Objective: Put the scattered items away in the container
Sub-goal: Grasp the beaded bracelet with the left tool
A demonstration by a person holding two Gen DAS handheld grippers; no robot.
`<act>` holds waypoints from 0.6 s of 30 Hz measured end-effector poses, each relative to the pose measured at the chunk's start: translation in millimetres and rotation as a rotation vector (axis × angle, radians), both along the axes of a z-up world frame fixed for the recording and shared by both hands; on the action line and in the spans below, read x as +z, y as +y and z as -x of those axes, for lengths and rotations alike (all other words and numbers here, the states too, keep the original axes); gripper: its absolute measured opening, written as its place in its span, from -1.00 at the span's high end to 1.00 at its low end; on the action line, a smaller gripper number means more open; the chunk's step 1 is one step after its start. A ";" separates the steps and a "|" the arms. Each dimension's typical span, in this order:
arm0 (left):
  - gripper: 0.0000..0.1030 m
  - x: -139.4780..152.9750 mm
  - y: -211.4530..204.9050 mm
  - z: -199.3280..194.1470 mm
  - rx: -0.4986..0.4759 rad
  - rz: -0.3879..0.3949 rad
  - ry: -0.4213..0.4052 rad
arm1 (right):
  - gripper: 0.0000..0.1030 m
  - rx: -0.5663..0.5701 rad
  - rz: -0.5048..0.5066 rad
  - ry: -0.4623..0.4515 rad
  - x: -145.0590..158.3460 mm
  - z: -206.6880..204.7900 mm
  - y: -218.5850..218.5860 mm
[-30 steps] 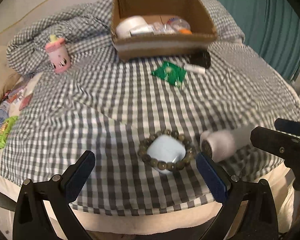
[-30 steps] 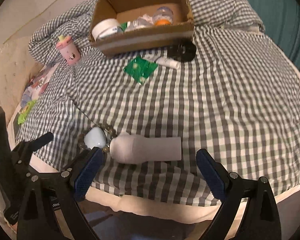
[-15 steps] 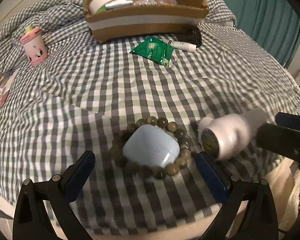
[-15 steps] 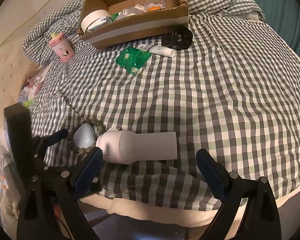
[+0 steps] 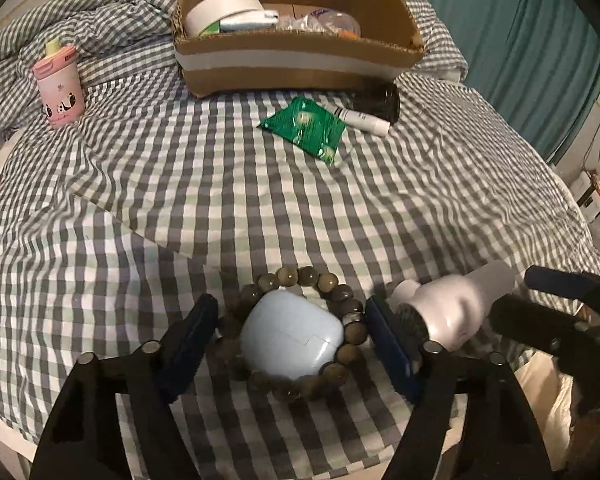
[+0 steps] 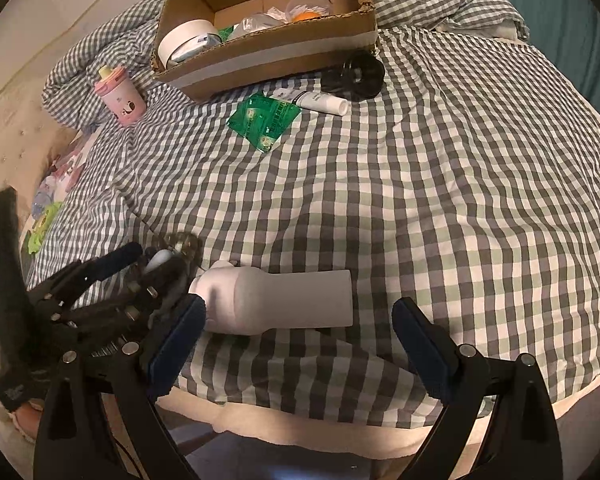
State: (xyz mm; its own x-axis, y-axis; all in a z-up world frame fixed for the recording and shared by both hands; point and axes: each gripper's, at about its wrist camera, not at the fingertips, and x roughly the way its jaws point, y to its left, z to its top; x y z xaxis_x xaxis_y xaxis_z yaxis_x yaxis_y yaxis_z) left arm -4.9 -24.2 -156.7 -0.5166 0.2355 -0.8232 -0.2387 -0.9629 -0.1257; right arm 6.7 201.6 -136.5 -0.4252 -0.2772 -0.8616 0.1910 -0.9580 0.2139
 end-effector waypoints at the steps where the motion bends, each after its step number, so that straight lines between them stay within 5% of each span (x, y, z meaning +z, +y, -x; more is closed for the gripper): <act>1: -0.02 3.5 -1.9 -0.2 0.004 -0.008 0.008 | -0.84 0.000 -0.001 -0.001 -0.2 0.4 0.0; 10: 0.68 0.6 -26.6 8.2 0.044 -0.072 -0.055 | -0.84 0.005 -0.003 -0.004 -0.4 0.3 -3.0; 17: 0.69 -8.4 -42.1 11.0 0.093 -0.045 -0.083 | -0.84 0.014 -0.010 -0.008 -1.2 -0.3 -7.0; 18: 0.48 -12.9 -42.9 12.1 0.095 -0.013 -0.095 | -0.84 0.015 -0.011 -0.008 -1.6 -0.3 -6.6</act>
State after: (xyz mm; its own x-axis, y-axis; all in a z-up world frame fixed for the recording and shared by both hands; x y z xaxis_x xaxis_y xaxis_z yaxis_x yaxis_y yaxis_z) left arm -16.9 -67.1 -169.6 -0.4568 0.2000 -0.8668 -0.1328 -0.9788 -0.1559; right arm 7.0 195.1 -138.1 -0.4143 -0.2736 -0.8681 0.2034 -0.9575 0.2047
